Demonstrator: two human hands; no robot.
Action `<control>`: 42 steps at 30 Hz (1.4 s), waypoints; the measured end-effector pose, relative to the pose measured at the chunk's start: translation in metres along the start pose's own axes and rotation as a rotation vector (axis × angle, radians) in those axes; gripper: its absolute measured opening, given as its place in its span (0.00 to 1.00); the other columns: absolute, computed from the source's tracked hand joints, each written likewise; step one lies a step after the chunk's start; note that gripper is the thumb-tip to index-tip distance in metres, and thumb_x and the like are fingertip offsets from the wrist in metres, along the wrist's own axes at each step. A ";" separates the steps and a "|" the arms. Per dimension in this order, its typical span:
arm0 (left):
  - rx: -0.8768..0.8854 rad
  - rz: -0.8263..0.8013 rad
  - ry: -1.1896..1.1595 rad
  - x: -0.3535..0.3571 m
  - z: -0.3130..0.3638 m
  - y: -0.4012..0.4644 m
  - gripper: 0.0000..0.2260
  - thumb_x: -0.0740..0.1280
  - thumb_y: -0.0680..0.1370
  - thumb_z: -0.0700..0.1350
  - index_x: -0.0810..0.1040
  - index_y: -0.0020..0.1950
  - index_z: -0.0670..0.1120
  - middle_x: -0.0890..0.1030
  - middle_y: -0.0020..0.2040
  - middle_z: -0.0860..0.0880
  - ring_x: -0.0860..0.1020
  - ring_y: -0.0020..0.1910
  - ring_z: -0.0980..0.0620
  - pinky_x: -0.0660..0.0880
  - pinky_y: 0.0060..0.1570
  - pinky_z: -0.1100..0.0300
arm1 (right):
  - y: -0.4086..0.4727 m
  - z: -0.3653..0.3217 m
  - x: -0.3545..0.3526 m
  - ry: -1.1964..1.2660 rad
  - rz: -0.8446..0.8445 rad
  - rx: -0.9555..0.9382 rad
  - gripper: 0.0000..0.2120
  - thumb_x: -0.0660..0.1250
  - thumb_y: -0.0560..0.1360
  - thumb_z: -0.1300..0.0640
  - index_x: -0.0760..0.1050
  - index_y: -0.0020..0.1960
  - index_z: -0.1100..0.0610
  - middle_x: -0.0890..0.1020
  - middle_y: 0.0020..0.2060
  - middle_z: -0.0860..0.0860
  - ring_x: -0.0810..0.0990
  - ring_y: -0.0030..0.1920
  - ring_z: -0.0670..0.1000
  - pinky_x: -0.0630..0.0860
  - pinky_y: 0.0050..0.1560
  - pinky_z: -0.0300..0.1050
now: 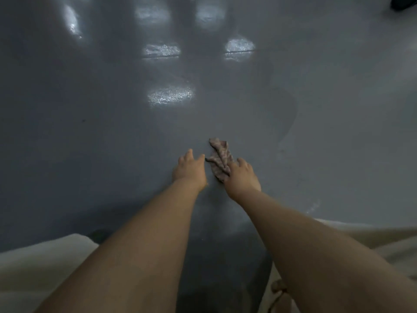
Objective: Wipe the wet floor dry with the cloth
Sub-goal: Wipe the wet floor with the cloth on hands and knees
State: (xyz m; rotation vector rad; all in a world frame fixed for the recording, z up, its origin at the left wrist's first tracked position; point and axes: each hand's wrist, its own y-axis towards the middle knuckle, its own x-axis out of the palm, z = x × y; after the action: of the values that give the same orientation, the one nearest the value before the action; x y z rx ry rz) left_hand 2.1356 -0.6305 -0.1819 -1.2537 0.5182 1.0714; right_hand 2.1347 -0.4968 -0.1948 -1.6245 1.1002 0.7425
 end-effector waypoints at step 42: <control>0.048 -0.200 0.211 0.096 0.054 0.175 0.57 0.79 0.63 0.55 0.41 0.78 0.51 0.35 0.76 0.42 0.38 0.75 0.35 0.49 0.72 0.40 | 0.182 0.156 0.076 0.127 0.452 0.613 0.26 0.54 0.81 0.52 0.55 0.77 0.57 0.49 0.76 0.61 0.48 0.76 0.60 0.42 0.74 0.51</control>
State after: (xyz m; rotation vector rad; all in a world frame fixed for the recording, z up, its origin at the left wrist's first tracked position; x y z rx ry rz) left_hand 2.0154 -0.5551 -0.3326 -1.3533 0.5618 0.7591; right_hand 2.0050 -0.3881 -0.3803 -0.9213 1.6258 0.5088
